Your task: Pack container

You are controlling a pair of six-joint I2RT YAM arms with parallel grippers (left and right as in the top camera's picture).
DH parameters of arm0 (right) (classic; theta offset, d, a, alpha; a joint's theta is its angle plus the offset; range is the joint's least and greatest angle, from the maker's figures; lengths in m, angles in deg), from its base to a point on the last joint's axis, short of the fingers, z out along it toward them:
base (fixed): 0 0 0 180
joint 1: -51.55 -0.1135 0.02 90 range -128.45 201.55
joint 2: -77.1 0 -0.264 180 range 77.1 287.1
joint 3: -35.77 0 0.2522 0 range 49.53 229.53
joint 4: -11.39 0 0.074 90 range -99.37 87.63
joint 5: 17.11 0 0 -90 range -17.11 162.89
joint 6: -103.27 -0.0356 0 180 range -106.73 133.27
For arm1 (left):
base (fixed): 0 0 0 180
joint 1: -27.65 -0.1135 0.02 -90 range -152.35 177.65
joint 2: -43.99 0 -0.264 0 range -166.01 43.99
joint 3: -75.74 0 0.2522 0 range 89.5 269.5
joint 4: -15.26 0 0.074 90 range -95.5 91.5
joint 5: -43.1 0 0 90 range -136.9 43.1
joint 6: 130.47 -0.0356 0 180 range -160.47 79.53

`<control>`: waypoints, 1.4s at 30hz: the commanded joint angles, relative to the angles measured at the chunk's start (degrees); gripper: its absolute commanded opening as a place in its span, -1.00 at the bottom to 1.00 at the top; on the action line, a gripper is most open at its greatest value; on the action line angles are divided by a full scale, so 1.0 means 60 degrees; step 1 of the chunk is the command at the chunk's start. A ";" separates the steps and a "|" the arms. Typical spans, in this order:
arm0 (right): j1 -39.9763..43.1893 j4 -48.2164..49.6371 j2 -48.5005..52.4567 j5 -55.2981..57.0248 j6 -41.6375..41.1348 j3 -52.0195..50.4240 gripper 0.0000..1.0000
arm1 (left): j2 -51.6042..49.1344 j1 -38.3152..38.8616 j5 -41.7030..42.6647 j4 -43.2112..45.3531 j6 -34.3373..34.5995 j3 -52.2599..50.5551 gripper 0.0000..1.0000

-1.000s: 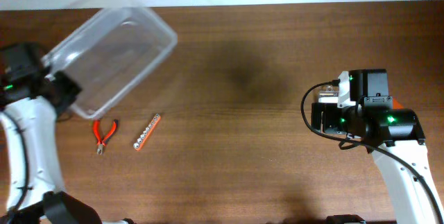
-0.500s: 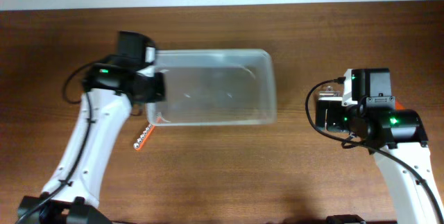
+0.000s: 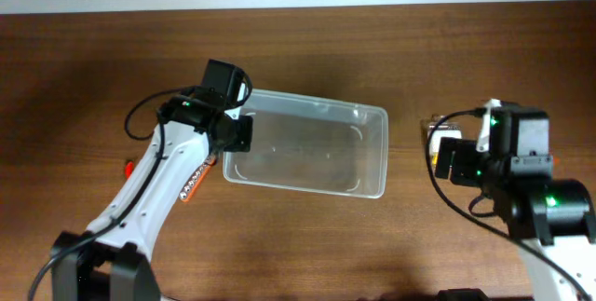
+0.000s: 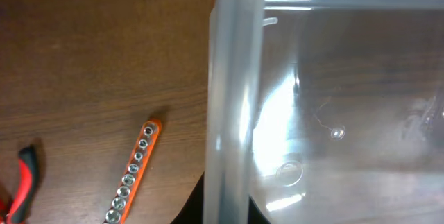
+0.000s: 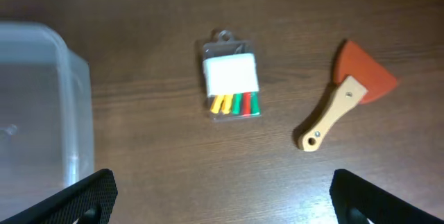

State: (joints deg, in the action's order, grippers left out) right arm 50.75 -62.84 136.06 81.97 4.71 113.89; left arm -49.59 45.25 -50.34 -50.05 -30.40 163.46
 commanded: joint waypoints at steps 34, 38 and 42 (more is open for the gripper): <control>-0.0036 -0.0280 -0.0266 0.0790 -0.1373 0.0208 0.97 | -0.2051 -0.0022 -0.0437 0.0011 0.0958 -0.0656 -0.97; -0.0036 -0.0306 -0.0266 0.0790 -0.1370 0.0208 0.97 | -0.2051 -0.0022 -0.0433 -0.0055 0.0958 -0.0656 -0.92; -0.0036 -0.0306 -0.0266 0.0790 -0.1366 0.0204 0.96 | -0.2051 -0.0022 -0.0433 -0.0040 0.0954 -0.0656 -0.34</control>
State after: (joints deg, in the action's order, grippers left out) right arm 50.75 -64.76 134.75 85.53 -3.07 114.07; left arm -60.71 45.21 -50.69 -50.07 -24.39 160.42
